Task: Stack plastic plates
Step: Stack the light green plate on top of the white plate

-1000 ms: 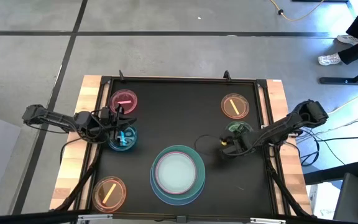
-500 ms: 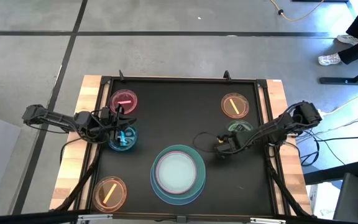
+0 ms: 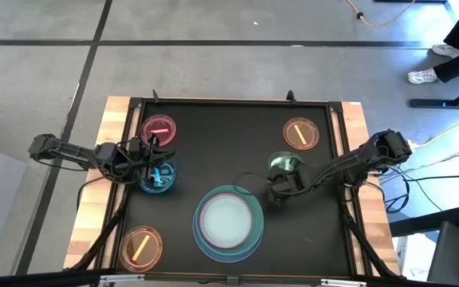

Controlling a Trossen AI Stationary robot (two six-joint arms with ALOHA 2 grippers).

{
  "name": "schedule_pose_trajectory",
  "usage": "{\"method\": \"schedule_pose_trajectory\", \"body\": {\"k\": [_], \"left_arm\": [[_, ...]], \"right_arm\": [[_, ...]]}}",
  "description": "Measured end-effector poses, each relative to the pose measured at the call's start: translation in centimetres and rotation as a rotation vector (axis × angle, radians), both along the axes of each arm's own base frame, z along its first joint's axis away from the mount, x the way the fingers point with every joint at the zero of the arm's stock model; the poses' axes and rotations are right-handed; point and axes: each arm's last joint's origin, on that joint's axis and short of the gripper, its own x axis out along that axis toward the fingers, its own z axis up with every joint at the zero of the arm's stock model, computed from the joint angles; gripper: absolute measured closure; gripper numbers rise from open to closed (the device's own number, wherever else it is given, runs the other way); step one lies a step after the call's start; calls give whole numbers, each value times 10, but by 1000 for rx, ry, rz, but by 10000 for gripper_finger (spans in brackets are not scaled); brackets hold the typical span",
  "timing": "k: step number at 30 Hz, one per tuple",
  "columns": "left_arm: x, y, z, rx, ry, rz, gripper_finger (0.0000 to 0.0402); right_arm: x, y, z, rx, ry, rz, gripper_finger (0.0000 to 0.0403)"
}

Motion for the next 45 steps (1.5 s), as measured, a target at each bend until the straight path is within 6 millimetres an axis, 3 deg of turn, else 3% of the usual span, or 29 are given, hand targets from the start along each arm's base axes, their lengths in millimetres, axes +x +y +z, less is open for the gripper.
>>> {"method": "schedule_pose_trajectory", "body": {"k": [5,11,17,23,28,39,45], "left_arm": [[0,0,0,0,0,0,395],[0,0,0,0,1,0,395],[0,0,0,0,1,-1,395],[0,0,0,0,0,-1,395],[0,0,0,0,0,-1,395],[0,0,0,1,3,-2,395],[0,0,0,0,2,-2,395]], "right_arm": [[26,15,32,20,-173,146,398],[46,48,65,36,-431,370,400],[51,80,83,107,-644,559,401],[48,101,93,176,-756,651,402],[53,113,86,231,-784,705,402],[74,127,27,279,-651,654,400],[80,130,12,277,-635,653,382]]}}
